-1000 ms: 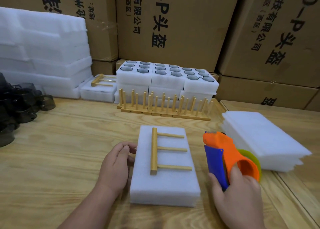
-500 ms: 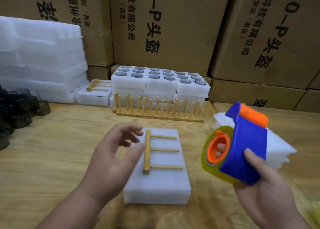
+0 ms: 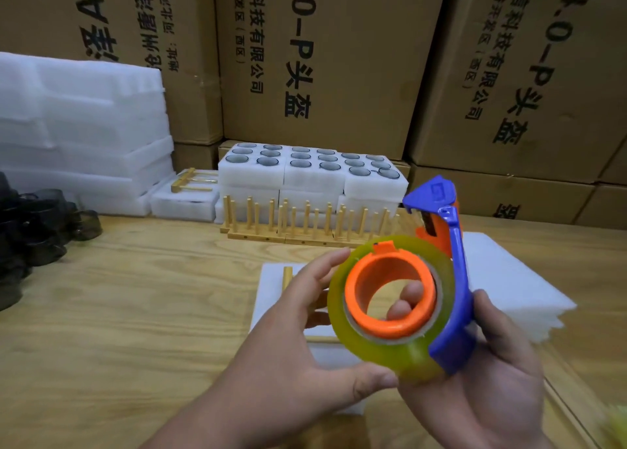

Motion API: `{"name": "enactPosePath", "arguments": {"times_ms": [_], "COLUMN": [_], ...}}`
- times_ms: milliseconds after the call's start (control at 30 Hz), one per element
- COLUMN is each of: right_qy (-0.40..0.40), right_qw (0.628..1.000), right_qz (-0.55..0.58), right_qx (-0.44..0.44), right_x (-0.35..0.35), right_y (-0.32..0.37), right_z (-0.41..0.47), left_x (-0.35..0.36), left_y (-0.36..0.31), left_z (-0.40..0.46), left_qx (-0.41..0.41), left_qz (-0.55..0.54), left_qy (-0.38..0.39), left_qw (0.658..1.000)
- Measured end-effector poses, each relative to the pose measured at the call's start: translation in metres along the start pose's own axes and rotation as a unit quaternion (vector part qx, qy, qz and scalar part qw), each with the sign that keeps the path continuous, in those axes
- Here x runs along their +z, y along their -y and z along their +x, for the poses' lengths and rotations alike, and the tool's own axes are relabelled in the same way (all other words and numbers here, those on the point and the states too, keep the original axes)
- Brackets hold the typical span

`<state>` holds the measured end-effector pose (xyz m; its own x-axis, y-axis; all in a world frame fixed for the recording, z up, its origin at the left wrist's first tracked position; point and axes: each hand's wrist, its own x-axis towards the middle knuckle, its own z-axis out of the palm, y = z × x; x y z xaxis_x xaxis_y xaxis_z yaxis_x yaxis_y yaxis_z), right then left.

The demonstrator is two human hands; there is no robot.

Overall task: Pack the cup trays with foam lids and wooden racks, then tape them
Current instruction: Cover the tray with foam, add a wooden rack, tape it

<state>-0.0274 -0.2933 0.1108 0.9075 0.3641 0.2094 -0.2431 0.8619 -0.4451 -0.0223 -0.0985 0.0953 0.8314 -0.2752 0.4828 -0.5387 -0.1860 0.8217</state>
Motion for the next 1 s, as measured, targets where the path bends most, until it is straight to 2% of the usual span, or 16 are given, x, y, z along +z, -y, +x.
{"name": "enactPosePath", "arguments": {"times_ms": [100,167,200,267,333,467,567,633,700,800,867,1000], "right_qy": [-0.011,0.008,0.016,-0.005,-0.063,-0.063,-0.054,-0.057,-0.050,-0.027,-0.018,0.016], "right_qw": [1.000,1.000,0.999,0.986,0.939,0.784,0.701,0.661,0.625,0.545,0.518,0.517], "right_qz": [-0.008,-0.007,-0.033,-0.164,-0.338,-0.613,-0.701,-0.733,-0.758,-0.812,-0.827,-0.821], "right_qx": [-0.005,0.017,0.027,0.012,-0.018,-0.076,-0.118,-0.150,-0.180,-0.207,-0.216,-0.241], "right_x": [-0.005,-0.007,-0.006,-0.006,-0.004,-0.003,-0.015,-0.024,-0.030,-0.034,-0.037,-0.041], "right_y": [0.002,0.002,0.002,0.006,0.012,0.021,0.024,0.024,0.025,0.026,0.025,0.023], "right_z": [0.003,0.003,0.003,0.005,0.007,0.007,0.005,0.004,0.003,0.005,0.006,0.008], "left_x": [-0.001,-0.003,-0.005,-0.010,-0.015,-0.024,-0.033,-0.039,-0.044,-0.050,-0.054,-0.059], "left_y": [0.003,0.006,0.008,0.011,0.015,0.019,0.015,0.006,-0.003,-0.018,-0.026,-0.034], "left_z": [-0.001,-0.001,0.000,0.000,-0.001,-0.002,-0.002,-0.001,-0.001,0.001,0.002,0.004], "left_qx": [-0.013,-0.030,-0.043,-0.080,-0.122,-0.152,-0.126,-0.098,-0.078,-0.060,-0.057,-0.050], "left_qz": [-0.003,-0.001,0.000,0.016,0.037,-0.017,-0.049,-0.055,-0.058,-0.046,-0.011,0.061], "left_qy": [-0.001,0.010,0.020,0.042,0.043,-0.024,-0.093,-0.118,-0.124,-0.101,-0.074,-0.041], "left_qw": [1.000,0.999,0.999,0.996,0.991,0.988,0.986,0.987,0.988,0.992,0.996,0.996]}}
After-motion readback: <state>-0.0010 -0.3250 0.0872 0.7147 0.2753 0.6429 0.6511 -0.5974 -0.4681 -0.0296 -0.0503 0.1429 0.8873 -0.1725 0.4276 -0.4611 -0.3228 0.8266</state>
